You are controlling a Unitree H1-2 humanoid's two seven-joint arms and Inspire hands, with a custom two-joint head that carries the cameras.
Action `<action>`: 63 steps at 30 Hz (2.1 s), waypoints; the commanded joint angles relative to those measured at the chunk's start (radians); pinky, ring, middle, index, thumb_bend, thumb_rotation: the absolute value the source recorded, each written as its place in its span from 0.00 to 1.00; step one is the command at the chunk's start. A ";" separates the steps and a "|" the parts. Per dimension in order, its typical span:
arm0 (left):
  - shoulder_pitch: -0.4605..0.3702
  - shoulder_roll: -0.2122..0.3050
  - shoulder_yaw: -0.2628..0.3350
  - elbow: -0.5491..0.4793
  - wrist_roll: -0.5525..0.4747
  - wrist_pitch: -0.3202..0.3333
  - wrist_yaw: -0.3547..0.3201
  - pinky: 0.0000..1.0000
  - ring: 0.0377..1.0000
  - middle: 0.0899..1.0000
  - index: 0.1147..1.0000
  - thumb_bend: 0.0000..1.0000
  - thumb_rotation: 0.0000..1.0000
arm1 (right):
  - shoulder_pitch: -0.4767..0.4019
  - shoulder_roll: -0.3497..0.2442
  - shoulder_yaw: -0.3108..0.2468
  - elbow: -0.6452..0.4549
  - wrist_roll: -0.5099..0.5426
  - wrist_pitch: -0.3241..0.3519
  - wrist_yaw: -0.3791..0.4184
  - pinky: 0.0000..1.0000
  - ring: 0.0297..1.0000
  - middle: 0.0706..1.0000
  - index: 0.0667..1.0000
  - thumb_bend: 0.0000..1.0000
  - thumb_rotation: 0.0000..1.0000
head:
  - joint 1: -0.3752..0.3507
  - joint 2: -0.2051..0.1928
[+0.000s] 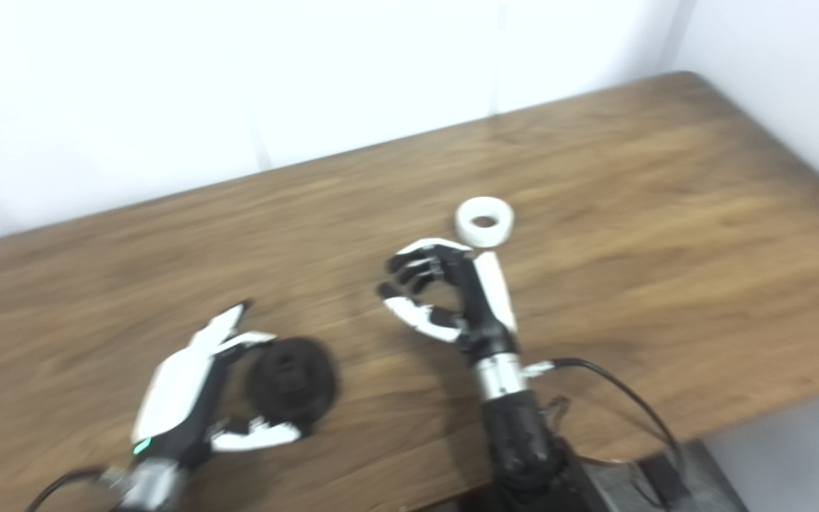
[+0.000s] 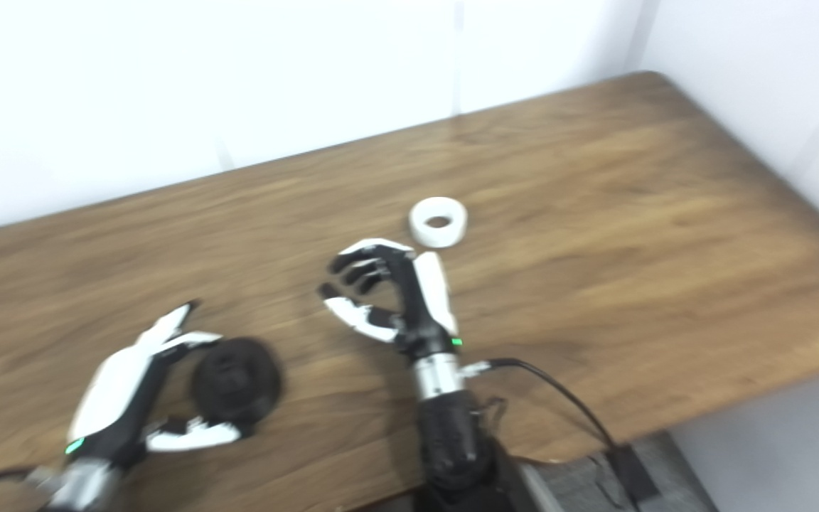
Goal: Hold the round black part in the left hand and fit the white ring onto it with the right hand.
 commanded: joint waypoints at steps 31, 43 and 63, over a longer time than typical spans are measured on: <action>-0.017 0.003 0.008 0.006 0.014 -0.009 0.001 1.00 1.00 1.00 0.56 0.92 0.36 | -0.198 -0.211 -0.099 -0.143 -0.144 0.198 0.103 0.63 0.74 0.75 0.46 0.50 0.15 | 0.011 -0.007; -0.017 -0.009 0.006 0.013 0.015 -0.016 0.011 0.99 1.00 1.00 0.55 0.92 0.34 | -0.308 -0.339 -0.147 -0.108 -0.170 0.258 0.159 0.65 0.80 0.81 0.46 0.50 0.15 | 0.031 -0.006; -0.022 -0.008 0.007 0.007 0.023 -0.006 0.003 0.99 1.00 1.00 0.56 0.93 0.36 | -0.399 -0.541 -0.063 0.009 -0.212 0.474 0.464 0.86 1.00 1.00 0.94 1.00 0.63 | 0.049 -0.003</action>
